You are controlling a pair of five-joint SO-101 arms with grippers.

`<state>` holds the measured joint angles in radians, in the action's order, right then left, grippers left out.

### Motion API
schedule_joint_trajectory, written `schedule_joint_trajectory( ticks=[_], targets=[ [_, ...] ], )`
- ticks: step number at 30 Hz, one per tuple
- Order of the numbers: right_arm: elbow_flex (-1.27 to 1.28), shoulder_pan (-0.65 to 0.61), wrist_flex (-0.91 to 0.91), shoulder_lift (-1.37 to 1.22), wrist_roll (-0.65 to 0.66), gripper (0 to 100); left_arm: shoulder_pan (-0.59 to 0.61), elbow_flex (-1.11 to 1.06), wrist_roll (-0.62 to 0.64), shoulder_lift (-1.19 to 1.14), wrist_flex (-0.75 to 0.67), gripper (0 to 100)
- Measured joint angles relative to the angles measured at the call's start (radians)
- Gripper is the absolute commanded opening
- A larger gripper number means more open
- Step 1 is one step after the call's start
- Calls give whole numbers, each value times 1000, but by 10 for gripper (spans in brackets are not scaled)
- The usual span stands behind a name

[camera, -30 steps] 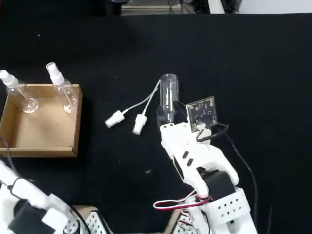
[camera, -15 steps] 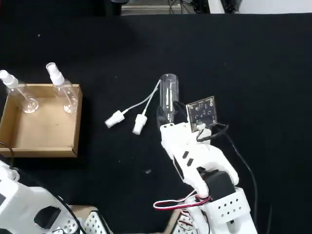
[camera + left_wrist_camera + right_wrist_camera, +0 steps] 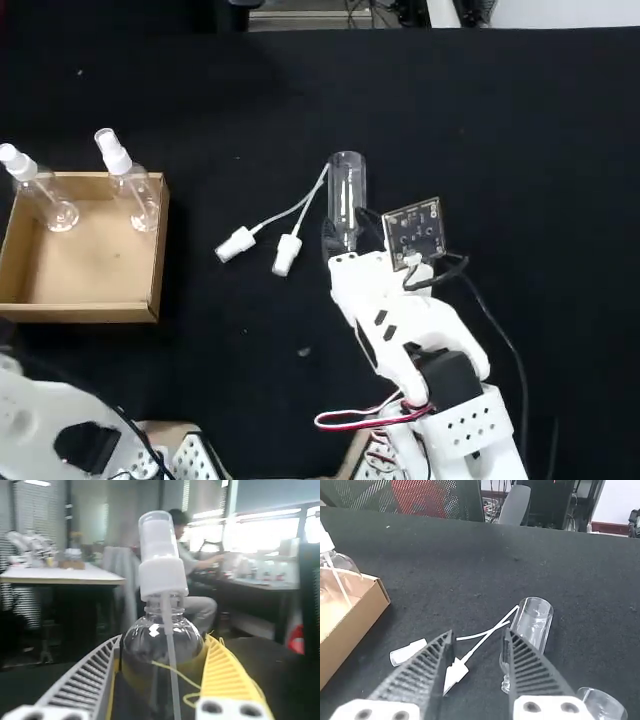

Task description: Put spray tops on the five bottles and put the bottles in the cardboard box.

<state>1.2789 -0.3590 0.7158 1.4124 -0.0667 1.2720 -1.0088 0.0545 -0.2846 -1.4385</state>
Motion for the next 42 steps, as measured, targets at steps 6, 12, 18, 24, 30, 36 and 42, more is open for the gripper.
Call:
schedule_joint_trajectory(
  ticks=[6,12,18,24,30,36,42],
  targets=[
    [0,0,0,0,0,128,115,180,-66,-219,-12,30],
    [0,0,0,0,0,128,147,293,-75,-473,-241,30],
    [0,2,0,0,0,128,155,374,-100,-571,-262,41],
    [0,0,0,0,0,128,155,379,-143,-572,-262,221],
    [0,0,0,0,0,128,158,379,-144,-572,-262,197],
    [0,0,0,0,0,128,158,379,-144,-572,-265,210],
    [0,0,0,0,0,128,160,379,-149,-572,-265,302]
  ],
)
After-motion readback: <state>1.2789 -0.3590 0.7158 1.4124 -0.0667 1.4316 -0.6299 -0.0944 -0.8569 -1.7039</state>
